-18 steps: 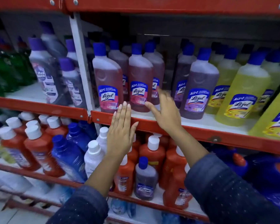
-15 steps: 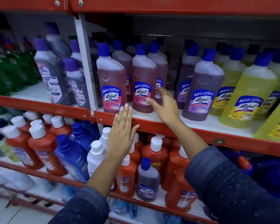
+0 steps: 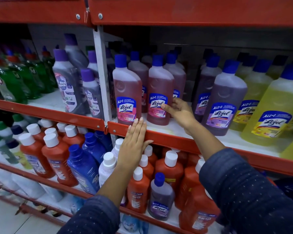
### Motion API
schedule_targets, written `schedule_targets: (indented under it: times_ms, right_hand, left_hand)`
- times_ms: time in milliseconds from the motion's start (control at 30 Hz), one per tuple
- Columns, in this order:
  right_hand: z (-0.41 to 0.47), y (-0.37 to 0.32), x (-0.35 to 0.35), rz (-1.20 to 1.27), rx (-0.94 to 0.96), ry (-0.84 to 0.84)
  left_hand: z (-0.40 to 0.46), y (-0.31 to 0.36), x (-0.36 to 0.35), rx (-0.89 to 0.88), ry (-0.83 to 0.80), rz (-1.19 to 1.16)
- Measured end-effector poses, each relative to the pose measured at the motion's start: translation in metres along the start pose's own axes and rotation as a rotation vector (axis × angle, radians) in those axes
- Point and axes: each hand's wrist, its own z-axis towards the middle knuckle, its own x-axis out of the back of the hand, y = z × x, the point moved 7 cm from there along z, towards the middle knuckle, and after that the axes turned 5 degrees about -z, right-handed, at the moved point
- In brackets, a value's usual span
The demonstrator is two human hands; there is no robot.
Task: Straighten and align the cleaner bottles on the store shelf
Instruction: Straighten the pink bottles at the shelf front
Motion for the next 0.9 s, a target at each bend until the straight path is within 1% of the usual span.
schedule_targets:
  times_ms: [267, 433, 733, 800, 900]
  right_hand:
    - [-0.02, -0.002, 0.003, -0.031, 0.067, -0.055]
    - [-0.035, -0.002, 0.004, -0.059, 0.095, -0.055]
    - [-0.053, -0.007, 0.002, -0.069, 0.086, -0.027]
    - [-0.062, -0.011, 0.003, -0.185, 0.132, 0.001]
    - [-0.083, -0.006, 0.013, -0.595, 0.238, 0.086]
  left_hand:
    - [0.0, 0.0, 0.0, 0.003, 0.013, -0.011]
    - [0.0, 0.0, -0.001, 0.003, 0.008, -0.01]
    - [0.0, 0.0, 0.0, 0.018, -0.03, -0.024]
    - [0.0, 0.0, 0.001, 0.026, -0.04, -0.033]
    - [0.0, 0.001, 0.001, 0.027, -0.041, -0.037]
